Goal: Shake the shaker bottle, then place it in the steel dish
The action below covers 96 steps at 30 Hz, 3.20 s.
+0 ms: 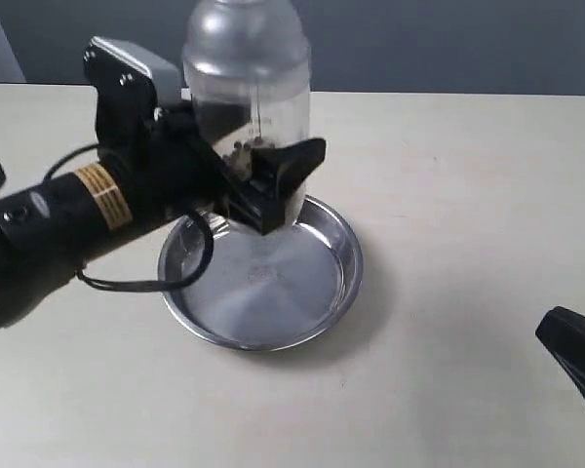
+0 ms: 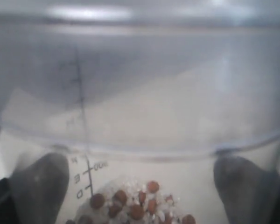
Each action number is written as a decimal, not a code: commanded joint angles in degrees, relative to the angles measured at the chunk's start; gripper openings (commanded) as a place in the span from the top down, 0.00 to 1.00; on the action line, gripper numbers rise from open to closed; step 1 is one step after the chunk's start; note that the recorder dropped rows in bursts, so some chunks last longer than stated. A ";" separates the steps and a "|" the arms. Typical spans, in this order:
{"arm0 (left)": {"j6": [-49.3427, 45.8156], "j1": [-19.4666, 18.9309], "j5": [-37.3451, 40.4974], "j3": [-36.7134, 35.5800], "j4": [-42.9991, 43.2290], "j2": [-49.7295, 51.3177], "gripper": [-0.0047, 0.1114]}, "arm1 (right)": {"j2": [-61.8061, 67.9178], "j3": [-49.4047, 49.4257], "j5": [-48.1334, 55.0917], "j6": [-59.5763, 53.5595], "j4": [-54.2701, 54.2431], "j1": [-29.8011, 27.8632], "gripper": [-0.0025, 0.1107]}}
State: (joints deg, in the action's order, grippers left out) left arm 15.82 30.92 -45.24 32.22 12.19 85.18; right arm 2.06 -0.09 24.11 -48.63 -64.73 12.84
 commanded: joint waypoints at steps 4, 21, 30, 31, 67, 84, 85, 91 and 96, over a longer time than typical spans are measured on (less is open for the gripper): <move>2.79 -0.09 -13.16 -4.92 0.53 10.46 0.96 | -0.21 0.09 -0.52 -0.20 -0.04 -0.17 0.99; 3.24 -1.07 11.27 5.88 7.83 -1.04 0.96 | -0.21 0.09 -0.52 -0.20 -0.04 -0.17 0.99; 6.58 -1.43 -5.54 3.89 6.94 -1.15 0.96 | -0.21 0.09 -0.27 -0.20 0.00 -0.17 0.99; 5.97 -1.71 -2.33 5.36 7.58 -3.88 0.96 | -0.21 0.09 -0.27 -0.20 0.00 -0.17 0.99; 6.26 -0.08 -8.03 -1.16 5.69 -4.10 0.96 | -0.21 0.09 -0.36 -0.20 -0.28 -0.17 0.99; 6.05 -2.34 10.81 -3.34 11.38 -0.01 0.96 | -0.21 0.09 -0.46 -0.20 -0.28 -0.17 0.99; 6.05 -2.34 5.59 -4.34 10.03 0.75 0.96 | -0.21 0.09 -0.46 -0.20 -0.28 -0.17 0.99; 6.16 -2.20 7.02 2.08 10.07 -8.87 0.96 | -0.21 0.09 -0.46 -0.20 -0.28 -0.17 0.99; 6.30 -2.26 -10.89 -4.33 9.43 3.51 0.96 | -0.21 0.09 -0.46 -0.20 -0.28 -0.17 0.99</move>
State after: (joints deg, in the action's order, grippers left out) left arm 21.93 28.64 -40.15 27.38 24.52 87.91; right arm 2.06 -0.09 24.11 -48.63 -64.95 12.84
